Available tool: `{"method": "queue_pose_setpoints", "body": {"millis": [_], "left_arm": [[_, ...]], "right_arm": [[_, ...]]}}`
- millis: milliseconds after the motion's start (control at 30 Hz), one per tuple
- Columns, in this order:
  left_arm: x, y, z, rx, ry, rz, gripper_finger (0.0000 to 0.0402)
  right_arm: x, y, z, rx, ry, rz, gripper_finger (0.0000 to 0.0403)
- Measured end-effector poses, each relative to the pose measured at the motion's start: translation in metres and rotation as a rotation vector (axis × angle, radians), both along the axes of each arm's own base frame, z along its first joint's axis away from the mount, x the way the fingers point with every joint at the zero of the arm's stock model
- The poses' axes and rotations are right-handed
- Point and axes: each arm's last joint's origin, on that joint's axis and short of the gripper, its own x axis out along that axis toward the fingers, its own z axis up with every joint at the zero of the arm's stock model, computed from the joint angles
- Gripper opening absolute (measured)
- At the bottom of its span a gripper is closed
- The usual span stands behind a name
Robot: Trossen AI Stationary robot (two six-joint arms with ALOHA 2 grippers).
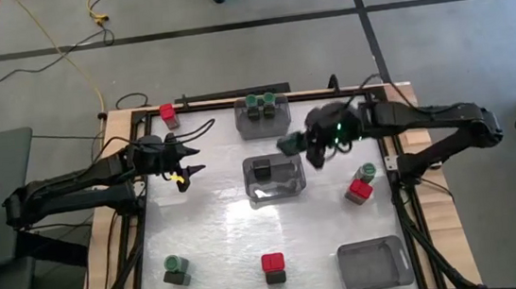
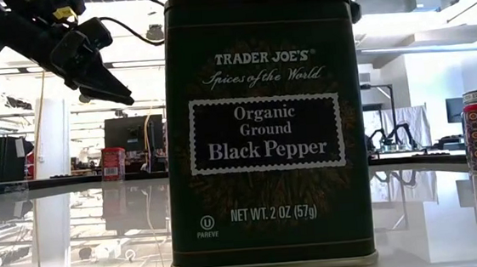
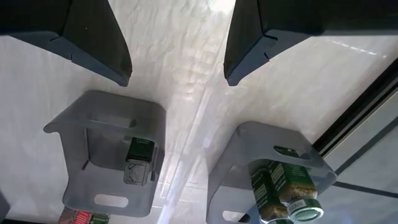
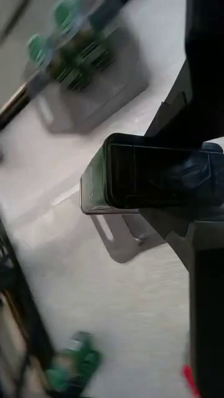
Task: Sort spices by type
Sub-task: Put the black seasoning can into the middle left black bin
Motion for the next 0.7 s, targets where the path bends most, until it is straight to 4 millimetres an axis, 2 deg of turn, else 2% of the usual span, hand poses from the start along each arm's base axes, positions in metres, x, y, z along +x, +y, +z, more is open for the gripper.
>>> {"method": "queue_pose_setpoints", "body": {"millis": [133, 267, 533, 700], "left_arm": [[0.000, 0.000, 0.000, -0.001, 0.000, 0.000, 0.0244], [0.000, -0.001, 0.000, -0.014, -0.002, -0.016, 0.0244], [0.000, -0.001, -0.001, -0.023, 0.001, -0.039, 0.0244], [0.000, -0.001, -0.001, -0.024, 0.002, -0.041, 0.0244]], "right_arm": [[0.016, 0.023, -0.009, -0.112, 0.053, 0.112, 0.0147], [0.035, 0.029, -0.016, -0.118, 0.160, 0.138, 0.0147], [0.078, 0.020, -0.014, -0.182, 0.476, 0.244, 0.0147], [0.095, 0.012, -0.033, -0.203, 0.689, 0.339, 0.0147]]}}
